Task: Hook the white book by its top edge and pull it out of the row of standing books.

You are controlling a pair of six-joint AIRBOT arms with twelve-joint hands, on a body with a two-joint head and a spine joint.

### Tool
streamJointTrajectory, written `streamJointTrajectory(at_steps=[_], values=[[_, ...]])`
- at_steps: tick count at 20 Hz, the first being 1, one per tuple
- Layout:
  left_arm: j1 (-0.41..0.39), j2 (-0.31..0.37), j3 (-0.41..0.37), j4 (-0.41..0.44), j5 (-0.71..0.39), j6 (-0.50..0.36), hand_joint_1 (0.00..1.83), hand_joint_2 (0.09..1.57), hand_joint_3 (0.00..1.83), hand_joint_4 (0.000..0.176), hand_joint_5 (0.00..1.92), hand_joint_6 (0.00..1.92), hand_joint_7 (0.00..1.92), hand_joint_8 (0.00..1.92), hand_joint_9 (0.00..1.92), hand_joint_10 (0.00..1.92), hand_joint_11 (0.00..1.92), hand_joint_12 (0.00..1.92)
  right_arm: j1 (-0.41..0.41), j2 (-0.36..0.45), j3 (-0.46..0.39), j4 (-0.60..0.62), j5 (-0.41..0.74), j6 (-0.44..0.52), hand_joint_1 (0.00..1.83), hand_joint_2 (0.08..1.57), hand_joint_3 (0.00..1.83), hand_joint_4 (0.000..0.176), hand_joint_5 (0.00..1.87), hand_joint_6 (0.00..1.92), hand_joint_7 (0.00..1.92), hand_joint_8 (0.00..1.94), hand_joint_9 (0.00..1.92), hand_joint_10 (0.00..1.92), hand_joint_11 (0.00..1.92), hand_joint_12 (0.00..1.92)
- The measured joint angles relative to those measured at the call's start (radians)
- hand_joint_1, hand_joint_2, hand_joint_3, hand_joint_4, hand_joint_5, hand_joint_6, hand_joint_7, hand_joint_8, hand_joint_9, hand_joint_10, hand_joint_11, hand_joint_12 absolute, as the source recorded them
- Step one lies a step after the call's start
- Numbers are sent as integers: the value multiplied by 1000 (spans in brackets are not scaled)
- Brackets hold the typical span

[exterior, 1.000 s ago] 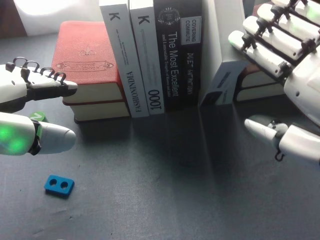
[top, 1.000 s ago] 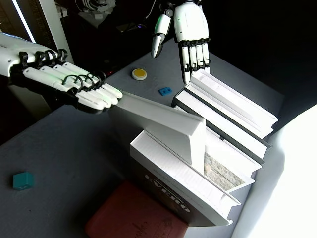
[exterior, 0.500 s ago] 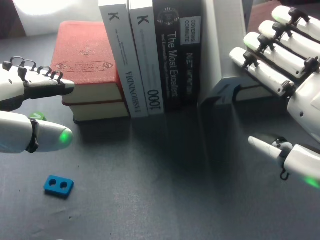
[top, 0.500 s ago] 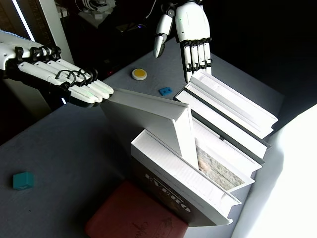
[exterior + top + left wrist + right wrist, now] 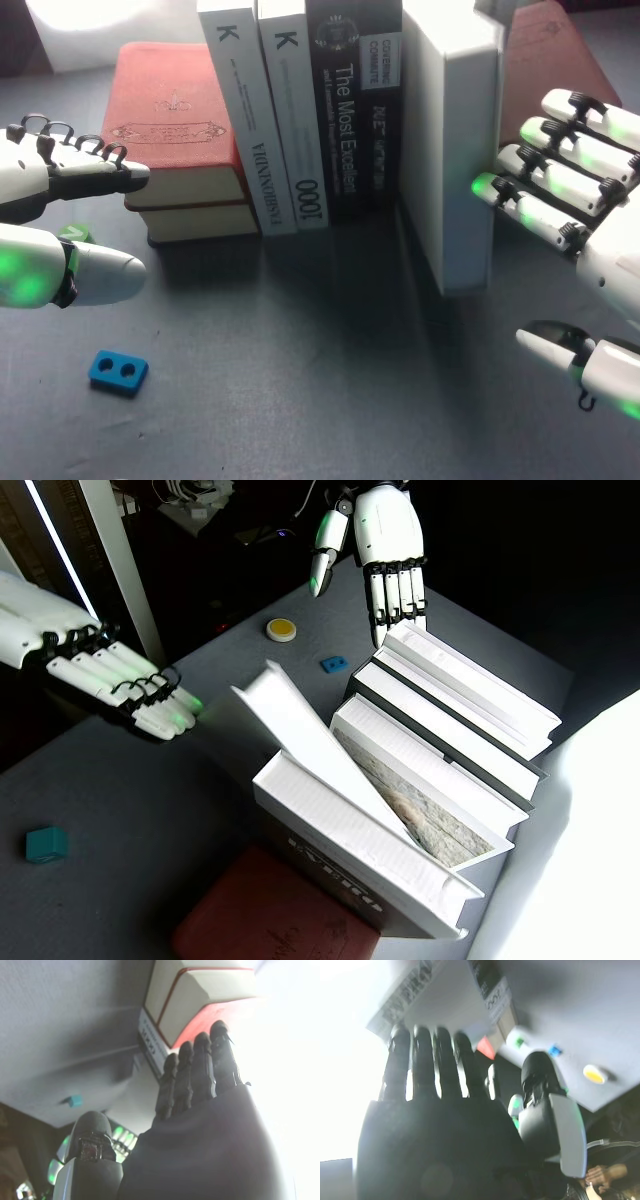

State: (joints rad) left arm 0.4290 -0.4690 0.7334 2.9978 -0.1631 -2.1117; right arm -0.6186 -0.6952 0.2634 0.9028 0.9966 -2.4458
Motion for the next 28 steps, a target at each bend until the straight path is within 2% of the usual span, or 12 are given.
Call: streamJointTrajectory(at_steps=[10,15,18,19,24,28], values=[[0,0,0,-2,-2,0,0,1246,3,0,46,0,61,1,14,2,1,0,-69,0,8,21,-22,-5,20,1295,0,0,156,8,142,5,98,7,0,179],[0,0,0,-3,-2,0,0,1250,5,0,75,11,75,6,28,7,12,6,-72,-24,38,34,-41,-4,58,1296,0,0,154,1,137,2,94,0,0,168],[0,0,2,-3,-3,0,0,1245,2,0,56,2,51,0,11,0,7,4,-72,-24,38,39,-45,-5,26,1302,3,0,170,2,157,1,111,5,0,198],[0,0,2,-3,-3,0,0,1246,2,0,60,3,64,5,20,4,11,6,-74,-24,38,39,-47,-7,77,1294,0,0,182,2,176,3,132,7,0,257],[0,0,4,-3,-3,0,0,1246,2,0,61,2,64,3,20,3,0,2,-83,-24,18,48,-42,-17,58,1295,0,0,179,2,181,3,128,3,0,232],[0,0,5,-3,-3,0,0,1252,4,0,68,4,76,6,32,5,12,8,-83,-8,-20,51,5,-21,49,1303,1,0,162,6,154,4,105,5,0,146]])
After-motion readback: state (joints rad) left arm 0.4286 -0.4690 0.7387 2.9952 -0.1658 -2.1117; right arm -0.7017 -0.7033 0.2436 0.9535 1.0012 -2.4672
